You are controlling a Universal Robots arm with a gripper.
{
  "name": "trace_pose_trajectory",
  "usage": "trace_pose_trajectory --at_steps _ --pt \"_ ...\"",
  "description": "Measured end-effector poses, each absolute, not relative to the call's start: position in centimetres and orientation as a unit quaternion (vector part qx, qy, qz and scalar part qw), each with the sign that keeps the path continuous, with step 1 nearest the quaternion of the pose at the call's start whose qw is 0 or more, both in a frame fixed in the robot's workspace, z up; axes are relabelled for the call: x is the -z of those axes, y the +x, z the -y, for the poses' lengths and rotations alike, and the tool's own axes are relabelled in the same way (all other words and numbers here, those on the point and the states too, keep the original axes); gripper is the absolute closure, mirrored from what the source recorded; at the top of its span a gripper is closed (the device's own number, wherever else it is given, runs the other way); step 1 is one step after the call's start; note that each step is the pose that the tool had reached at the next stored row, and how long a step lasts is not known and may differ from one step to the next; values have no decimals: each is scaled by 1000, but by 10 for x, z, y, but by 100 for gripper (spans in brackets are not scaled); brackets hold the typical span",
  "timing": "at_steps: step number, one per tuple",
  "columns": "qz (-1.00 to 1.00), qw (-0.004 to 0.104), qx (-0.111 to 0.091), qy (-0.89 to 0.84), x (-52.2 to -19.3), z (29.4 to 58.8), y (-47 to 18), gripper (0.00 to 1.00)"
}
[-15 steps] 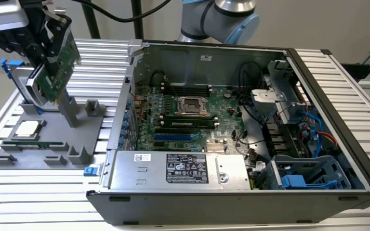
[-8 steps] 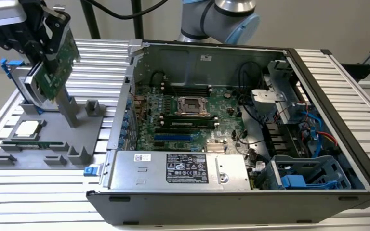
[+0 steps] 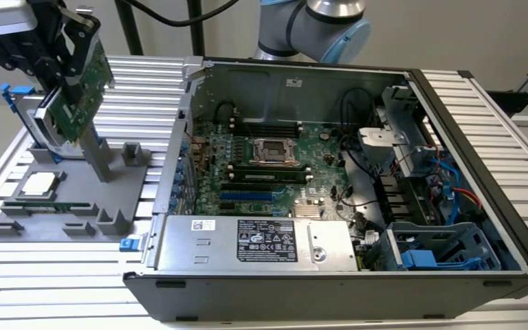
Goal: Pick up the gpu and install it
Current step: 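Pick up the gpu and move the gpu toward the slot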
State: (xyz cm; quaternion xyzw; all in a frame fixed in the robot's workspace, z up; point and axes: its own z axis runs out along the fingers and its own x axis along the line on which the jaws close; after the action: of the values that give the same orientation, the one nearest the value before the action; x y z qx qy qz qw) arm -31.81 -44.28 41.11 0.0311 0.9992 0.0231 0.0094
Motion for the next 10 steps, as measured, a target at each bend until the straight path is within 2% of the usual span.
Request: trace_pose_trajectory --at_steps 10 --pt "-999 9 -23 31 -411 443 -313 100"
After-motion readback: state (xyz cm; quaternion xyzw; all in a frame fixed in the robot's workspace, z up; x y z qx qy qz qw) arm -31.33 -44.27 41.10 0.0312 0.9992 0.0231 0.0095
